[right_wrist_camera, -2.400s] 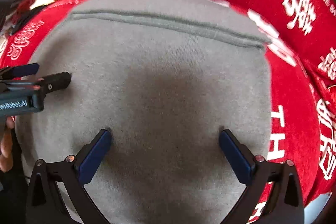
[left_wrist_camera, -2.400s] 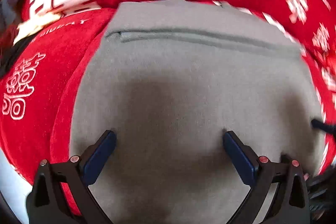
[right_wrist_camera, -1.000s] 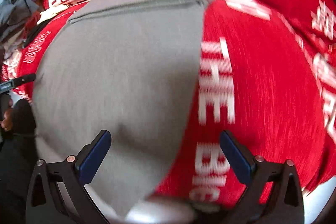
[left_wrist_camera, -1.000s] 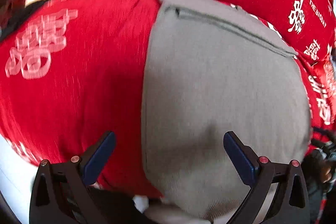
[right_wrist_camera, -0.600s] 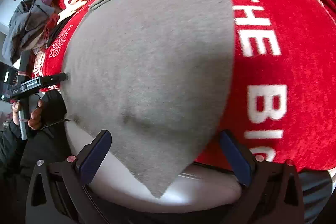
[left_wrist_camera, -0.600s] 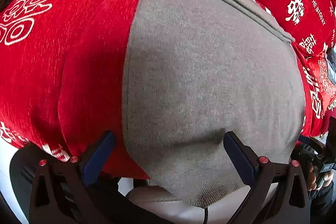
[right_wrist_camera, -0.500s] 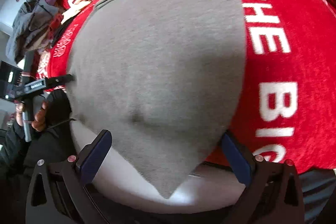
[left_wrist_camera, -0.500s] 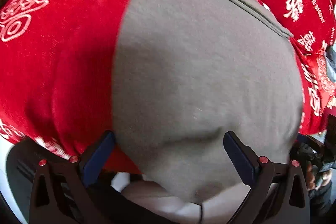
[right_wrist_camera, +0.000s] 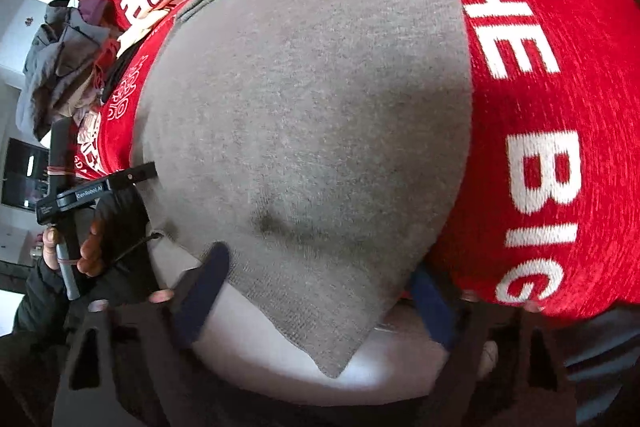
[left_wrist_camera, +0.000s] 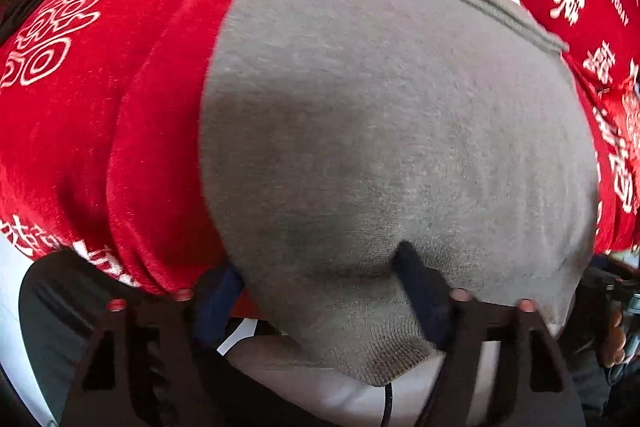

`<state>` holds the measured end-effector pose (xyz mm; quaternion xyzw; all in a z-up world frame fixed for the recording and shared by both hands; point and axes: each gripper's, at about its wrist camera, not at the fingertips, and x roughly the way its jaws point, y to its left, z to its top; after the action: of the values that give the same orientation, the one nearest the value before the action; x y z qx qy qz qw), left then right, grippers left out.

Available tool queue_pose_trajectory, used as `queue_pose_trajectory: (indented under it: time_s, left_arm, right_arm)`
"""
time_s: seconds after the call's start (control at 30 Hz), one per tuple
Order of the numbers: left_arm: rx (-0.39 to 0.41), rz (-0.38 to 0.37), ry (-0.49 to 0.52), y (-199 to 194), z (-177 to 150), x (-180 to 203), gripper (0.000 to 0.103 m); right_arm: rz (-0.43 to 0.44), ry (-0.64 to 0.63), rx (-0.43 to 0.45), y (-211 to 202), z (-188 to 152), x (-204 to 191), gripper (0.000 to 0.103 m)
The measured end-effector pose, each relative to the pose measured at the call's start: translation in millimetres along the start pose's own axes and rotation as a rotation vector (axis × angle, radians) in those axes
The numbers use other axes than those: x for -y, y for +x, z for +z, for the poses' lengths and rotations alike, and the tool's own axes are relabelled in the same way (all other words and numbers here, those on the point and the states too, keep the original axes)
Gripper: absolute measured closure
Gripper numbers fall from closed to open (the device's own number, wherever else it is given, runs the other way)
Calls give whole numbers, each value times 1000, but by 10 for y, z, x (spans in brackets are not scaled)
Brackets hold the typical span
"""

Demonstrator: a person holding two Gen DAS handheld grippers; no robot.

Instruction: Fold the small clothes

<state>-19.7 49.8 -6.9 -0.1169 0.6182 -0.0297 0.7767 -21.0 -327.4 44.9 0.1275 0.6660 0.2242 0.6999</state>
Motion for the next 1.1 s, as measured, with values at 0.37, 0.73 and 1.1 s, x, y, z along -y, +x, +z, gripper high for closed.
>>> queue_pose_trajectory:
  time_s: [0.37, 0.73, 1.1]
  left_arm:
    - [21, -64, 27, -90, 39, -5, 85]
    - [0, -90, 2, -114, 38, -123, 85]
    - [-27, -110, -25, -87, -3, -158, 84]
  right_arm:
    - [53, 36, -28, 92, -11, 85, 94]
    - [25, 38, -33, 128, 4, 102, 93]
    - [27, 61, -71, 201, 37, 171, 90]
